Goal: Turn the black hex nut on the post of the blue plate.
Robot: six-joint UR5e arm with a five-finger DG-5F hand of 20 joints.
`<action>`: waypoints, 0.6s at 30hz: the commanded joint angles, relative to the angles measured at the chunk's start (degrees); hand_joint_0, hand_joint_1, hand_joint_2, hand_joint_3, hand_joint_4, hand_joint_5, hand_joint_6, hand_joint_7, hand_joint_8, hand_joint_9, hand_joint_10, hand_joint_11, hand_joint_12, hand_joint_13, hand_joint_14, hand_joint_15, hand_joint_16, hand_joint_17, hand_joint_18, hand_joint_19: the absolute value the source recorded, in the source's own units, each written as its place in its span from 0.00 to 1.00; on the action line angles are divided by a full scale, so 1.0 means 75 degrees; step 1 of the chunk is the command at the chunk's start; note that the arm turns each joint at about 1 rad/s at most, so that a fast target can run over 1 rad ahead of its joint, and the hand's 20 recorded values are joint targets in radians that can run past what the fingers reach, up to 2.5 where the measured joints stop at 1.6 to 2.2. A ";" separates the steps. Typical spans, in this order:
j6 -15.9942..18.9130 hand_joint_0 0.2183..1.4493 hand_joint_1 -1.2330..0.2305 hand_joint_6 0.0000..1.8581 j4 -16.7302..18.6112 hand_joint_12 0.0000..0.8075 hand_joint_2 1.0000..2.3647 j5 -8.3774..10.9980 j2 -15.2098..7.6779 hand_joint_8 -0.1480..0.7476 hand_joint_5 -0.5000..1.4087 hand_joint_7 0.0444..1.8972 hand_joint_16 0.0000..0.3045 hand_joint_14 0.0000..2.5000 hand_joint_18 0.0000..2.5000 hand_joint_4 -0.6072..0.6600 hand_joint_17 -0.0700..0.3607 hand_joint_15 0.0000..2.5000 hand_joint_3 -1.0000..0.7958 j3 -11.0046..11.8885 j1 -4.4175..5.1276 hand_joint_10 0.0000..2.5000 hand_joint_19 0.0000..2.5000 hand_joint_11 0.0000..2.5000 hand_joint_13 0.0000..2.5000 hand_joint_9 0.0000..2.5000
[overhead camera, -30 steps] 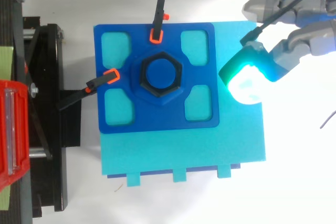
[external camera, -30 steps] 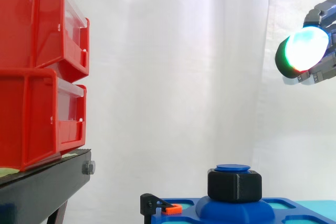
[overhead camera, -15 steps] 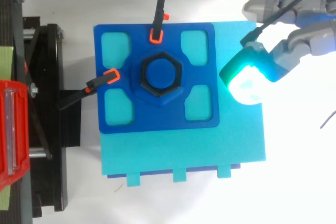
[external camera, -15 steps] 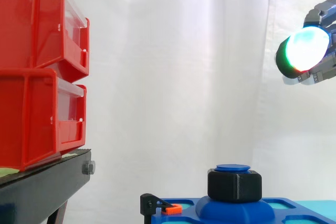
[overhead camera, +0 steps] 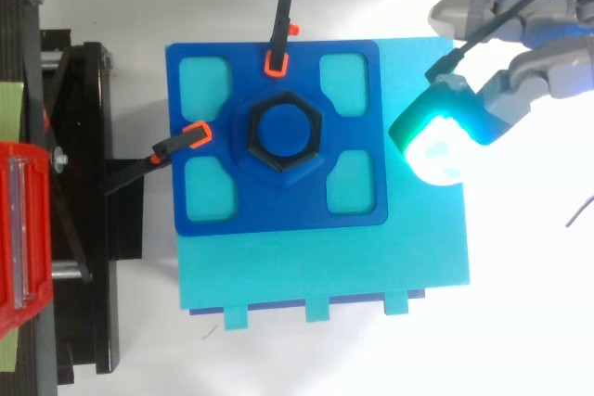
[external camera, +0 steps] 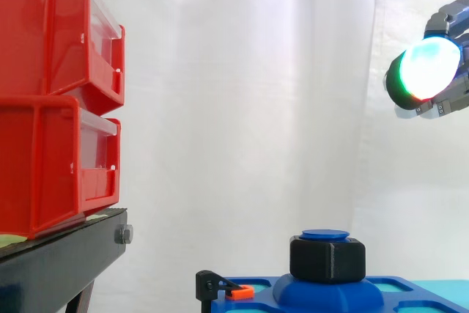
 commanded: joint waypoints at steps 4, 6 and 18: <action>0.0000 0.17 0.53 0.27 0.0000 0.33 0.00 0.0000 -0.0001 0.23 0.12 0.35 0.13 0.00 0.00 0.44 0.38 0.02 0.28 0.0000 0.0000 0.00 0.04 0.00 0.00 0.00; 0.0000 0.17 0.53 0.27 0.0000 0.33 0.00 0.0000 -0.0001 0.23 0.12 0.33 0.13 0.00 0.00 0.44 0.37 0.02 0.28 0.0000 0.0000 0.00 0.04 0.00 0.00 0.00; 0.0000 0.17 0.54 0.27 0.0000 0.33 0.00 0.0000 -0.0001 0.23 0.12 0.33 0.13 0.00 0.00 0.44 0.37 0.02 0.28 0.0000 0.0000 0.00 0.04 0.00 0.00 0.00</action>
